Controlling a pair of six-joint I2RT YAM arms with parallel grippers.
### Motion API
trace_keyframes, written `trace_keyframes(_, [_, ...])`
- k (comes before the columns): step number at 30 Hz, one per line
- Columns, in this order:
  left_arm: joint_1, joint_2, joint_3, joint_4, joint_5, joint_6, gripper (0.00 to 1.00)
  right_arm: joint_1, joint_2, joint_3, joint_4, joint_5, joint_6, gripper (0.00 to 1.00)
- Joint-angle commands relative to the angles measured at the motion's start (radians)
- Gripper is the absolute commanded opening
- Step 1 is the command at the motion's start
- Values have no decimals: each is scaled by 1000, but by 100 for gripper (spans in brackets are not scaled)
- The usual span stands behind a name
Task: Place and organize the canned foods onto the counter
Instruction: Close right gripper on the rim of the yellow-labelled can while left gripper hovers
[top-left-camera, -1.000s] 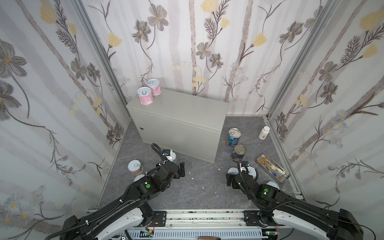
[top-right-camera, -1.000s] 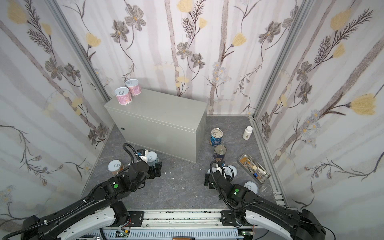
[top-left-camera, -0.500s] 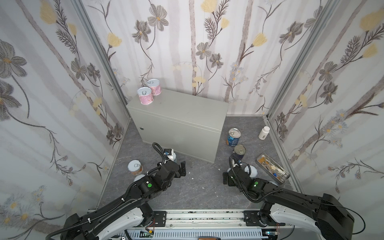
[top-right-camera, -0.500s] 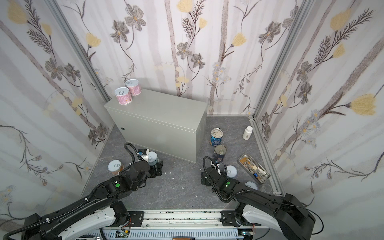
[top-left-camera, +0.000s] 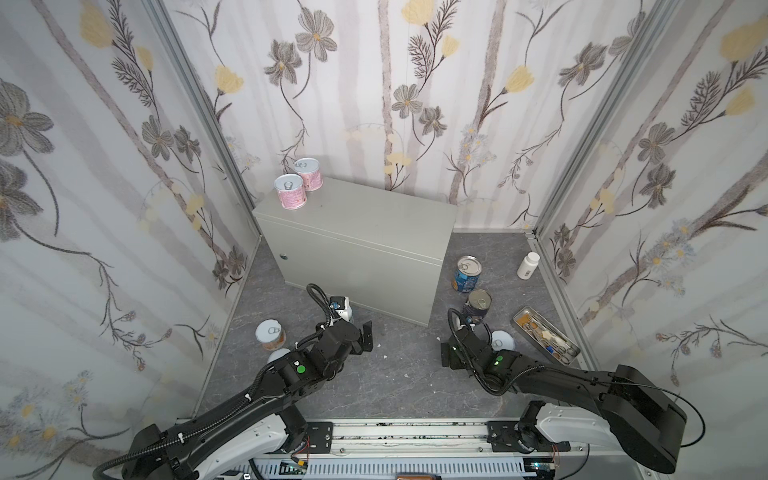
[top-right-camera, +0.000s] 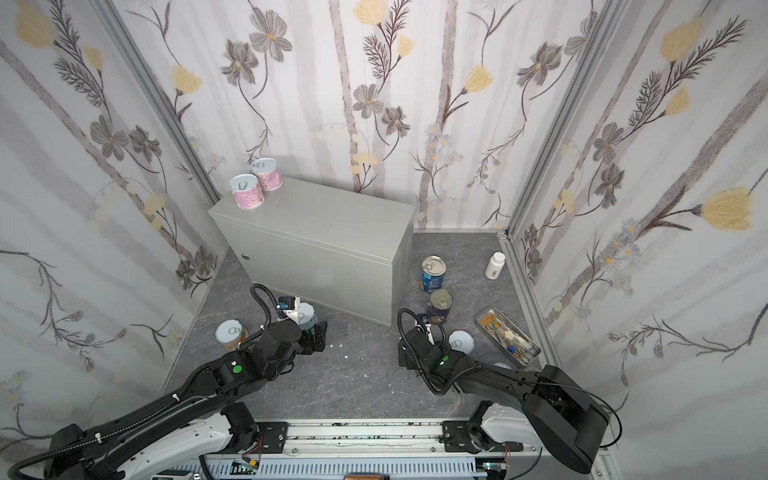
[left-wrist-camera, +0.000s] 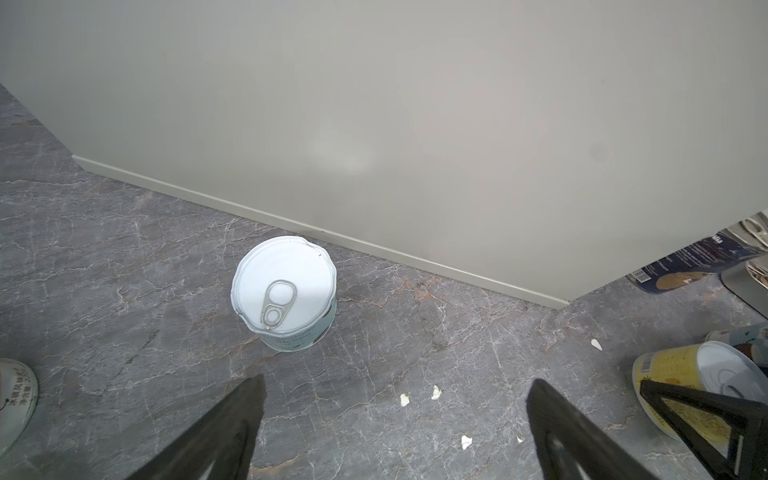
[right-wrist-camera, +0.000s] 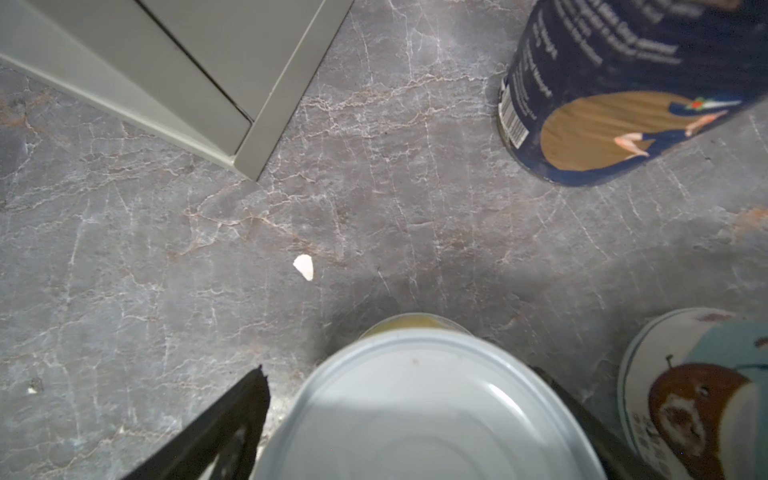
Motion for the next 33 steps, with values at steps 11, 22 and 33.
trace_keyframes(11, [4,6,18,38,-28,12,100,-11,51,34,67,-44,-35,76])
trace_keyframes(22, [9,-10,41,32,-7,29,100,-11,-43,58,-14,-51,-45,67])
trace_keyframes(33, [11,-31,115,-15,-3,57,100,12,-257,165,-235,-82,-103,62])
